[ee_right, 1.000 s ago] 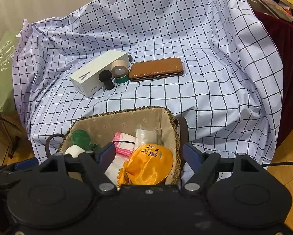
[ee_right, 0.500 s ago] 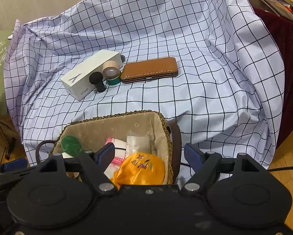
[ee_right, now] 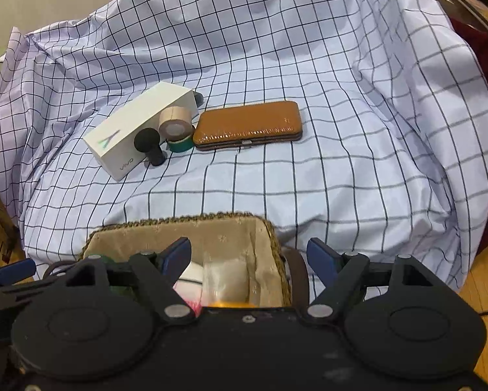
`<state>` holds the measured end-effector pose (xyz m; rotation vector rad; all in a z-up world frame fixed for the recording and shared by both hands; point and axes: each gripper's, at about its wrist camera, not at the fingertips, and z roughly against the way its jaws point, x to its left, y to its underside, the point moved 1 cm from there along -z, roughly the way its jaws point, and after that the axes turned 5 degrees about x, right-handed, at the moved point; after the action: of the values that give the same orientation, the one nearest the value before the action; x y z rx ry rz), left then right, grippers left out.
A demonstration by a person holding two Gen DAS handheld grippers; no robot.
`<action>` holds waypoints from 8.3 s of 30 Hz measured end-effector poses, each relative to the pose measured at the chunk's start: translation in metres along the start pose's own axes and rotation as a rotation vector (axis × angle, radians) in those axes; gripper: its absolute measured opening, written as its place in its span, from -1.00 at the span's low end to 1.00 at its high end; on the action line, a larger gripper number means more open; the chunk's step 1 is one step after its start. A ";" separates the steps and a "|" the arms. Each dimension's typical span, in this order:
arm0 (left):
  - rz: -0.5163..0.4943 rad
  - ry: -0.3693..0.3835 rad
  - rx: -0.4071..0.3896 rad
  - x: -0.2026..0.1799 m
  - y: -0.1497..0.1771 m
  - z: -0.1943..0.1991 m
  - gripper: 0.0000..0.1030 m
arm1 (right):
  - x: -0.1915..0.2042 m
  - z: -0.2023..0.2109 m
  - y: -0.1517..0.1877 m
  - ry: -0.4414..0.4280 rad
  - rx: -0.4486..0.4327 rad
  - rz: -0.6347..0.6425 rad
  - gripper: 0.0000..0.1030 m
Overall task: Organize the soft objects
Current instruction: 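Move both grippers back toward the leather case and box, then grasp the beige tape roll with the right gripper, then grasp the dark glass bottle with the left gripper while the right holds the tape, then carry the bottle and beige tape with both grippers over the basket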
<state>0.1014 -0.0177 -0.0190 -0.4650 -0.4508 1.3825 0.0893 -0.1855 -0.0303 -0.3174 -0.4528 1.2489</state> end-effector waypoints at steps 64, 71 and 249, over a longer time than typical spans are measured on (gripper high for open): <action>0.017 0.077 0.106 0.007 -0.075 -0.106 0.64 | 0.021 -0.161 -0.184 0.069 -0.123 0.048 0.55; 0.015 0.078 0.106 0.006 -0.074 -0.104 0.64 | 0.050 -0.146 -0.164 -0.010 -0.151 0.144 0.59; -0.242 0.136 -0.132 -0.026 -0.067 0.049 0.30 | 0.019 0.065 -0.012 -0.112 -0.407 0.046 -0.02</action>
<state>0.1253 -0.0495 0.0587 -0.5888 -0.4726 1.0855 0.0720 -0.1721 0.0348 -0.6066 -0.8024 1.2183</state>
